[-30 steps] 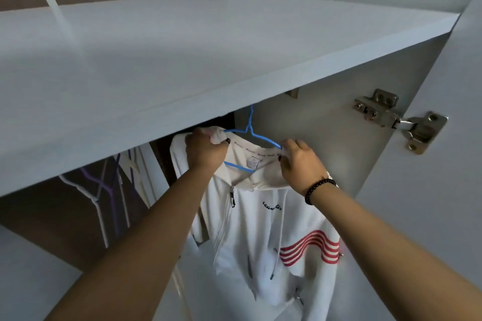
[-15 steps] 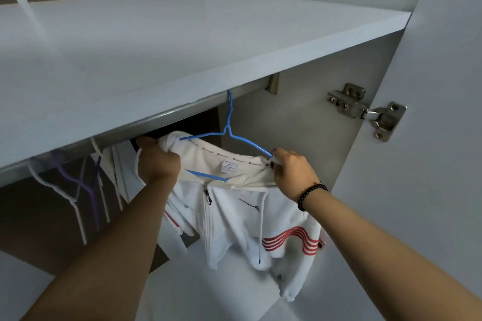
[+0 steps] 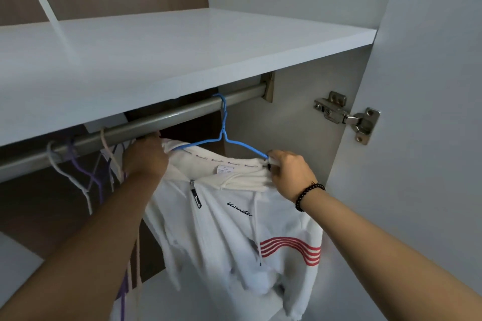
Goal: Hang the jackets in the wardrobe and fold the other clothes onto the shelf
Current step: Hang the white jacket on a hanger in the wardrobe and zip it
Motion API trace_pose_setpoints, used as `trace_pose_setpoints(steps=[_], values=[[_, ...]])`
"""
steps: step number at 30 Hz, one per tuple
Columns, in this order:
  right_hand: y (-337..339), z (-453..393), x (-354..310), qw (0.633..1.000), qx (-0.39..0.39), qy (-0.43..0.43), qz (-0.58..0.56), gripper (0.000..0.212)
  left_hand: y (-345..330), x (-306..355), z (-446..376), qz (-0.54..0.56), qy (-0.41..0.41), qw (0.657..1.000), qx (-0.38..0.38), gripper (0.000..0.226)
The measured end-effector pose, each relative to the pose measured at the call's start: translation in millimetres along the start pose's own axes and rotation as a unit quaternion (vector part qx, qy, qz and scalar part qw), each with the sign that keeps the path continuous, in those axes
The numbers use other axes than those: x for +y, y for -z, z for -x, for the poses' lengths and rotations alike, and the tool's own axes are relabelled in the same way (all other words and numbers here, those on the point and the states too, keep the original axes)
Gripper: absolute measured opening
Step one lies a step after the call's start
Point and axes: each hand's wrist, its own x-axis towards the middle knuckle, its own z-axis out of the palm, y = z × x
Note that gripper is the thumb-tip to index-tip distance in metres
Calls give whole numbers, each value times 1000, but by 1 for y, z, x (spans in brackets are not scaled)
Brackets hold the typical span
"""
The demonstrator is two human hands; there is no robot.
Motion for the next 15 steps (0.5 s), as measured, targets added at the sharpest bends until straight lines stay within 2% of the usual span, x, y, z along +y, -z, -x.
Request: trace_pose_setpoints(steps=[1, 2, 3, 5, 6, 8, 11, 15], values=[[-2, 1, -2, 1000, 0, 4, -1, 30, -1, -2, -1, 15, 32, 999, -15, 37], [-4, 1, -3, 1000, 1, 5, -3, 30, -4, -2, 0, 79, 69, 994, -38, 35], [-4, 0, -3, 1000, 2, 3, -6, 30, -8, 1, 2, 183, 116, 974, -71, 33], [-3, -1, 0, 1000, 4, 1, -3, 27, -16, 5, 14, 381, 206, 893, -121, 28], [-2, -2, 2, 1000, 4, 3, 6, 25, -20, 5, 21, 442, 232, 858, -121, 24], [0, -1, 8, 999, 8, 10, 29, 22, -27, 3, 33, 498, 250, 823, -111, 14], [-2, 6, 16, 996, 8, 33, 78, 26, -34, 7, 49, 504, 264, 816, -106, 31], [-5, 18, 33, 983, 15, 58, 176, 58, -35, 22, 72, 464, 283, 833, -103, 42]])
